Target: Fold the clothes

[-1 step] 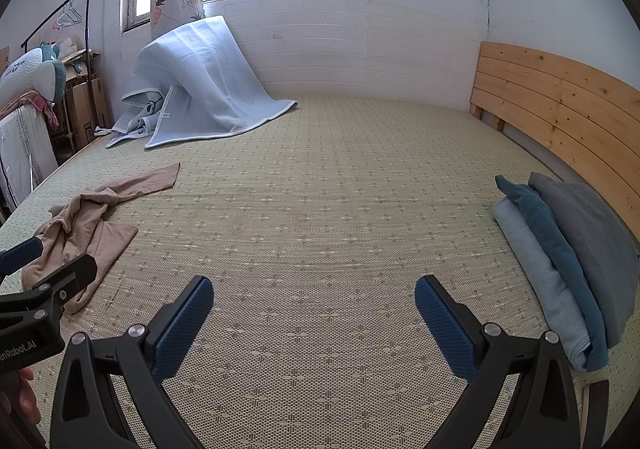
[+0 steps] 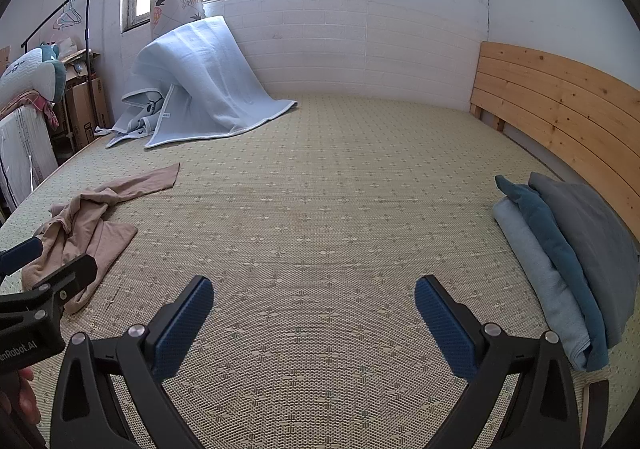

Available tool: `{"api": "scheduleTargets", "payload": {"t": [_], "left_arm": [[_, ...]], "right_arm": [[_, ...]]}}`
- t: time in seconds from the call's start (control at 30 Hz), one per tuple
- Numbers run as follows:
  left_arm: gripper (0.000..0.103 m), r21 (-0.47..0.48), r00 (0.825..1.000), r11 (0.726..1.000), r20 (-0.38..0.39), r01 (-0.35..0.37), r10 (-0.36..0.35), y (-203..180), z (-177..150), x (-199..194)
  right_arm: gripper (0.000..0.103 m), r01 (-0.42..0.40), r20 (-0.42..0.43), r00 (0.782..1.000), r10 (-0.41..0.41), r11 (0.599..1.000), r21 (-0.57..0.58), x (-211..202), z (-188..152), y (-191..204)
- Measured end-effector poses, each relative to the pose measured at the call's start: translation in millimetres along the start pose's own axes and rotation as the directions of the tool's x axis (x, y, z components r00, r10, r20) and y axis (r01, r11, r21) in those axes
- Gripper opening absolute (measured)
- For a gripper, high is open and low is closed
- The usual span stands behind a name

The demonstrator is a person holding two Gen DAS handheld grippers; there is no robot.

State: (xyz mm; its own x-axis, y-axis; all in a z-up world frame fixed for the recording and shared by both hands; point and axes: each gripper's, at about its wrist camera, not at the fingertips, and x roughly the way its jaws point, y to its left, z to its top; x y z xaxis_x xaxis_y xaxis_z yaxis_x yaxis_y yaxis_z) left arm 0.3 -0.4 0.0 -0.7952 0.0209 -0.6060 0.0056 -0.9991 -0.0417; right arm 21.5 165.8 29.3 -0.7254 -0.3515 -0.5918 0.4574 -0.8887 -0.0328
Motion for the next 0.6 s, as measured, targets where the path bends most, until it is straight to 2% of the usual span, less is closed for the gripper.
{"api": "scheduleTargets", "payload": {"t": [0.6], "left_arm": [[0.103, 0.005, 1.0, 1.0, 0.0, -0.004, 0.004, -0.8, -1.1, -1.0]], "right_arm": [[0.103, -0.001, -0.001, 1.0, 0.001, 1.0, -0.002, 1.5, -1.4, -1.0]]}}
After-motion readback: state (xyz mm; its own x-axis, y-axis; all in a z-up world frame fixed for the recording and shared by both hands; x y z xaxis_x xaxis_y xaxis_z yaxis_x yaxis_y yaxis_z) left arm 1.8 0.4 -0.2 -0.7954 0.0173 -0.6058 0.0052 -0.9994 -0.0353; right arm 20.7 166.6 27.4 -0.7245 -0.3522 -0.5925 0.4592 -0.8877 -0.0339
